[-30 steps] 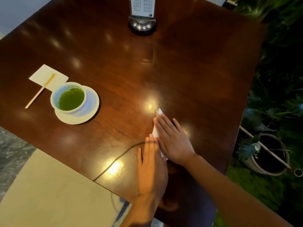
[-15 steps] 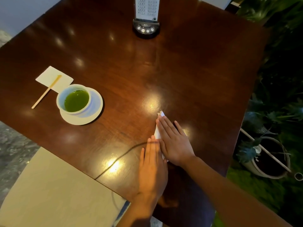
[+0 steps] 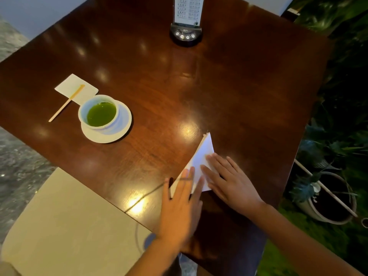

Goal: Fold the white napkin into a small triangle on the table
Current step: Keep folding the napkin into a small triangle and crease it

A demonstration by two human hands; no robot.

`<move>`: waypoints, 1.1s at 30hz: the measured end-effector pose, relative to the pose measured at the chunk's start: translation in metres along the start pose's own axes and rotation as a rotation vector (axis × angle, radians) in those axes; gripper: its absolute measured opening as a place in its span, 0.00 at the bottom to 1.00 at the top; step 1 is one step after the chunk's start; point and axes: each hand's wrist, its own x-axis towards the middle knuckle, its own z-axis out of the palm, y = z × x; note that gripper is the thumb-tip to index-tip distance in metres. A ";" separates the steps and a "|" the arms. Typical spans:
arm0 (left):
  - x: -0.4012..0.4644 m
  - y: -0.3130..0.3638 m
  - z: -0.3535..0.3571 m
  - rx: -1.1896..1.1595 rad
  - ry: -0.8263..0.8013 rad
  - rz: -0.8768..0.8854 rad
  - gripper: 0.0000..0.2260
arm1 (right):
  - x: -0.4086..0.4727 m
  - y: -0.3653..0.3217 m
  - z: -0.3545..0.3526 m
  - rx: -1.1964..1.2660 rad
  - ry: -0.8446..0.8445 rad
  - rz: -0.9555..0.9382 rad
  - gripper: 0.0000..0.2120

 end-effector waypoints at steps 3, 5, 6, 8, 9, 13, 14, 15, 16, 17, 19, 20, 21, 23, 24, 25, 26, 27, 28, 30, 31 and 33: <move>-0.018 0.010 0.009 -0.024 -0.083 -0.012 0.30 | 0.001 0.005 0.001 0.042 0.010 -0.133 0.20; -0.020 0.010 0.010 -0.025 -0.116 -0.032 0.29 | 0.004 0.007 0.001 0.077 0.001 -0.177 0.20; -0.018 0.009 0.009 -0.032 -0.126 -0.038 0.27 | 0.006 0.008 0.001 0.084 0.000 -0.191 0.20; -0.016 0.004 0.006 -0.057 -0.136 -0.043 0.26 | 0.011 0.010 0.001 0.068 -0.004 -0.228 0.21; -0.016 -0.001 0.005 -0.068 -0.136 -0.036 0.26 | 0.015 0.010 0.001 0.058 -0.005 -0.249 0.21; -0.016 -0.027 0.003 -0.042 -0.126 0.033 0.25 | 0.036 0.005 -0.003 0.076 0.029 -0.306 0.19; -0.016 -0.035 0.002 -0.026 -0.124 0.043 0.25 | 0.041 0.003 -0.004 0.083 0.023 -0.316 0.19; -0.016 -0.043 0.000 -0.013 -0.122 0.053 0.25 | 0.047 0.002 -0.004 0.086 0.012 -0.325 0.20; -0.015 -0.051 -0.001 -0.002 -0.119 0.063 0.24 | 0.052 -0.001 -0.004 0.090 -0.001 -0.328 0.21; -0.015 -0.058 -0.003 0.010 -0.115 0.069 0.24 | 0.059 -0.003 -0.004 0.097 -0.008 -0.326 0.21; -0.015 -0.071 -0.009 0.020 -0.101 0.056 0.23 | 0.074 -0.011 -0.002 0.113 -0.026 -0.322 0.21; -0.014 -0.078 -0.012 0.017 -0.087 0.041 0.23 | 0.083 -0.014 -0.002 0.118 -0.040 -0.324 0.21; -0.013 -0.085 -0.014 0.013 -0.075 0.025 0.23 | 0.091 -0.018 -0.002 0.115 -0.048 -0.329 0.22; -0.010 -0.097 -0.018 0.011 -0.056 0.007 0.23 | 0.105 -0.023 -0.003 0.096 -0.056 -0.343 0.22; -0.008 -0.103 -0.019 0.014 -0.049 0.006 0.23 | 0.112 -0.025 -0.004 0.087 -0.066 -0.344 0.22; -0.006 -0.108 -0.020 0.021 -0.046 0.003 0.23 | 0.118 -0.025 -0.004 0.078 -0.072 -0.340 0.22; -0.004 -0.113 -0.021 0.026 -0.045 -0.001 0.23 | 0.125 -0.027 -0.004 0.074 -0.092 -0.332 0.23; -0.001 -0.117 -0.021 0.031 -0.041 -0.006 0.23 | 0.131 -0.028 -0.005 0.071 -0.111 -0.328 0.24; 0.001 -0.121 -0.021 0.031 -0.033 -0.011 0.23 | 0.137 -0.030 -0.006 0.070 -0.136 -0.321 0.25; 0.003 -0.128 -0.022 0.033 -0.017 -0.021 0.23 | 0.149 -0.034 -0.010 0.053 -0.195 -0.302 0.26; 0.003 -0.131 -0.022 0.033 -0.013 -0.028 0.23 | 0.155 -0.035 -0.011 0.037 -0.221 -0.300 0.26; 0.002 -0.135 -0.023 0.030 -0.007 -0.048 0.24 | 0.163 -0.041 -0.015 0.006 -0.254 -0.312 0.27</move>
